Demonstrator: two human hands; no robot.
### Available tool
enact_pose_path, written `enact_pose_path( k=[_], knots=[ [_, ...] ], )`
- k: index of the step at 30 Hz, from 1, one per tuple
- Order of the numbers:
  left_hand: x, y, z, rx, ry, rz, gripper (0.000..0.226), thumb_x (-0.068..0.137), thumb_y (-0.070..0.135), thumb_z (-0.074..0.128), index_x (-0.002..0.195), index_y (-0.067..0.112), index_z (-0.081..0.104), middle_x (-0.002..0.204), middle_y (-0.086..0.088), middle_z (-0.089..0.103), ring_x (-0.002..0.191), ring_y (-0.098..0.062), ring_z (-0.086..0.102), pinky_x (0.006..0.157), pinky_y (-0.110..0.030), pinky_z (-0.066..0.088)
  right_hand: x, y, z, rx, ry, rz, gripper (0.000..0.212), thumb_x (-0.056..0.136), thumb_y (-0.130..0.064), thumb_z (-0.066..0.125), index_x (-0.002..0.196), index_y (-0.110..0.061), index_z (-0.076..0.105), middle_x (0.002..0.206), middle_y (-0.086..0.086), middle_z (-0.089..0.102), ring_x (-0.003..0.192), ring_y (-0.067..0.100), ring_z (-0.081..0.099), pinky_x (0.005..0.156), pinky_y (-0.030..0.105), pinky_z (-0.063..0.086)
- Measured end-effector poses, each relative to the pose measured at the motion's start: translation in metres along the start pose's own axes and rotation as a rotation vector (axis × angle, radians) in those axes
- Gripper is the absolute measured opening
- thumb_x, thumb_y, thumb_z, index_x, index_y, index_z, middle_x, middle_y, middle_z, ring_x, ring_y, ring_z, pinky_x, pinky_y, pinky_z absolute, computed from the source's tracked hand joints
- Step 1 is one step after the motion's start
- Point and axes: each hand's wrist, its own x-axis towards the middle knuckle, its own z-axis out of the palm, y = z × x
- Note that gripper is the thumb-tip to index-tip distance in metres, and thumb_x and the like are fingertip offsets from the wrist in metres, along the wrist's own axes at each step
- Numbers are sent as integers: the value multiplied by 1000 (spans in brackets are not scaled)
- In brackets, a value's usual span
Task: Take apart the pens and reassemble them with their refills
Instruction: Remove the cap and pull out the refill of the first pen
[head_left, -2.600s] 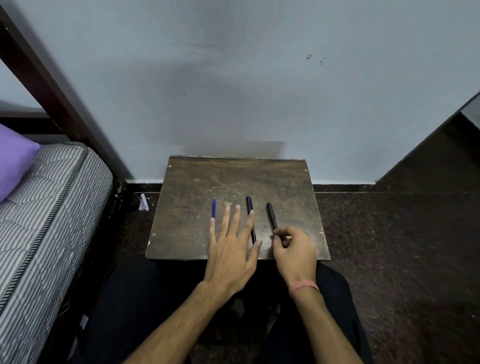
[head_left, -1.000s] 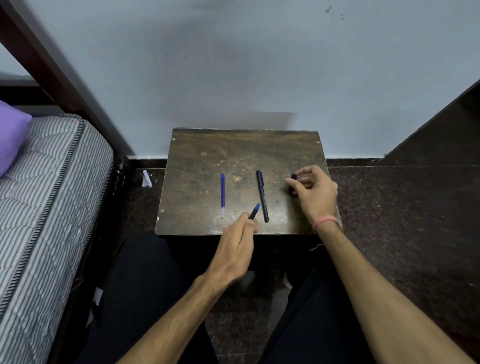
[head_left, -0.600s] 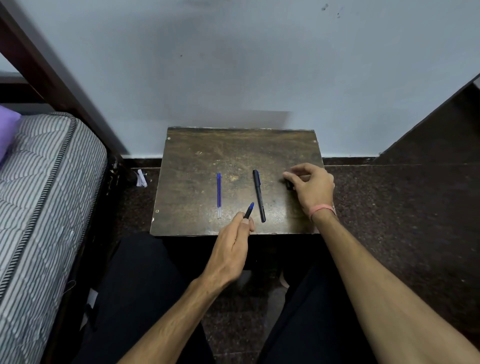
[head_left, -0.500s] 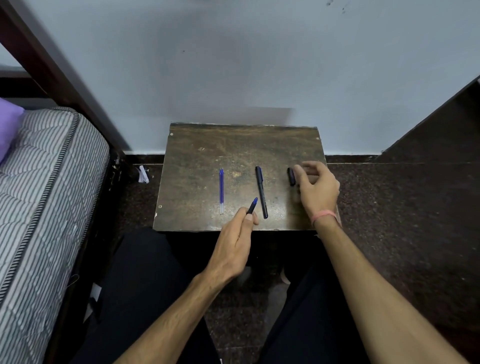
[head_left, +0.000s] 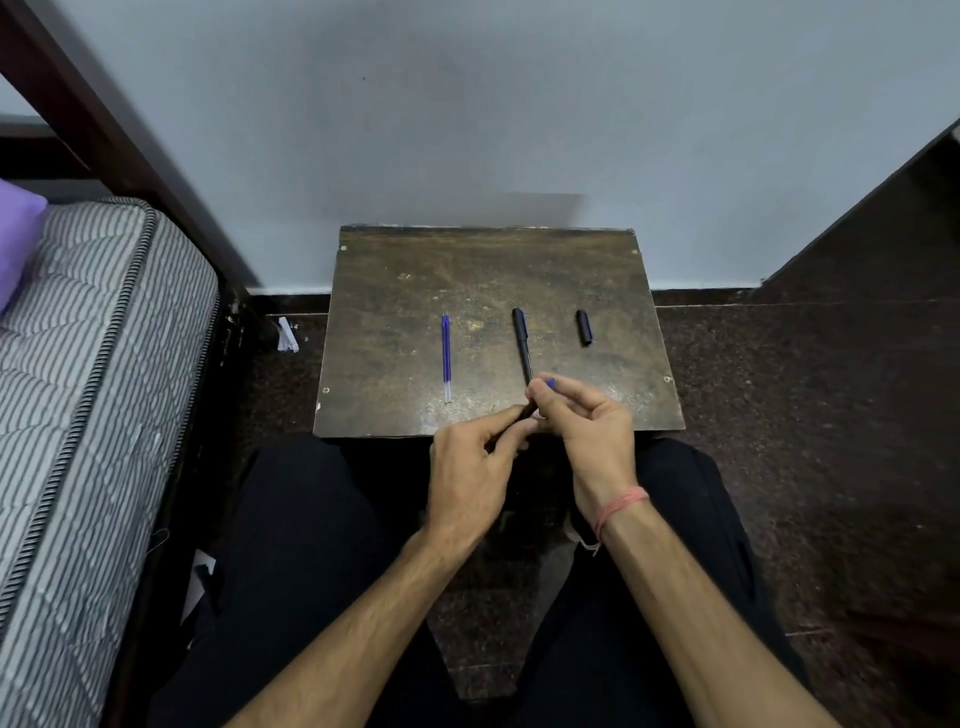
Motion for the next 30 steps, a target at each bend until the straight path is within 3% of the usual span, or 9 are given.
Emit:
enact_pose_path(
  k=[2, 5, 7, 11, 16, 20, 24, 26, 30],
  knots=[
    [0, -3, 4, -14, -8, -43, 23, 108, 24, 78, 129, 27, 86, 95, 19, 88, 81, -1, 82, 82, -25, 68, 2, 1, 1, -43, -66, -9, 24, 91, -29, 86, 100, -7, 84, 93, 10, 80, 73, 25, 68, 71, 37, 60],
    [7, -2, 4, -326, -147, -237, 16, 109, 13, 75, 118, 11, 89, 82, 6, 81, 70, -6, 73, 75, -25, 67, 4, -1, 2, -50, -216, 7, 25, 102, -34, 76, 95, -10, 79, 85, 3, 70, 53, 18, 54, 46, 29, 48],
    [9, 2, 0, -572, -284, -362, 16, 105, 18, 76, 108, 8, 89, 84, 1, 76, 70, -7, 71, 77, -28, 69, 6, -5, 1, 8, -288, 72, 28, 102, -38, 74, 98, -11, 77, 86, 0, 66, 50, 14, 49, 41, 25, 43],
    [13, 6, -8, -810, -478, -466, 23, 107, 23, 71, 114, 9, 88, 89, 0, 72, 71, -7, 70, 80, -33, 71, 8, -8, 1, 175, -357, 196, 29, 102, -41, 69, 102, -14, 77, 87, -2, 65, 47, 7, 49, 38, 24, 48],
    [15, 6, -8, -739, -393, -363, 25, 101, 25, 74, 117, 14, 89, 97, -4, 82, 80, -9, 79, 87, -32, 70, 12, -7, -3, 139, -367, 72, 38, 96, -40, 78, 124, -15, 80, 120, 5, 78, 57, 5, 51, 46, 20, 46],
    [15, 2, -8, -656, -339, -340, 23, 112, 13, 66, 125, 5, 83, 100, -5, 83, 81, -9, 79, 88, -33, 71, 15, -4, -12, 25, -252, -76, 26, 85, -26, 89, 108, -18, 83, 94, 3, 79, 65, 10, 64, 62, 23, 58],
    [15, 5, -8, -609, -319, -343, 25, 115, 9, 63, 132, 1, 80, 95, -2, 81, 79, -7, 77, 87, -33, 72, 16, -4, -12, 4, -330, -82, 28, 100, -31, 74, 122, -15, 81, 116, 8, 82, 69, 6, 65, 62, 24, 59],
    [15, 7, -8, -602, -307, -331, 28, 115, 9, 64, 136, -2, 78, 98, -4, 81, 79, -7, 75, 92, -34, 71, 15, -4, -10, -46, -326, -109, 31, 99, -38, 78, 123, -19, 81, 120, 13, 80, 67, 8, 62, 60, 25, 57],
    [15, 6, -7, -572, -303, -324, 31, 115, 9, 63, 141, -3, 76, 100, -6, 79, 81, -8, 73, 97, -35, 68, 17, -2, -11, -119, -234, -155, 21, 89, -21, 91, 108, -17, 81, 97, 5, 79, 68, 11, 66, 63, 23, 58]
  ],
)
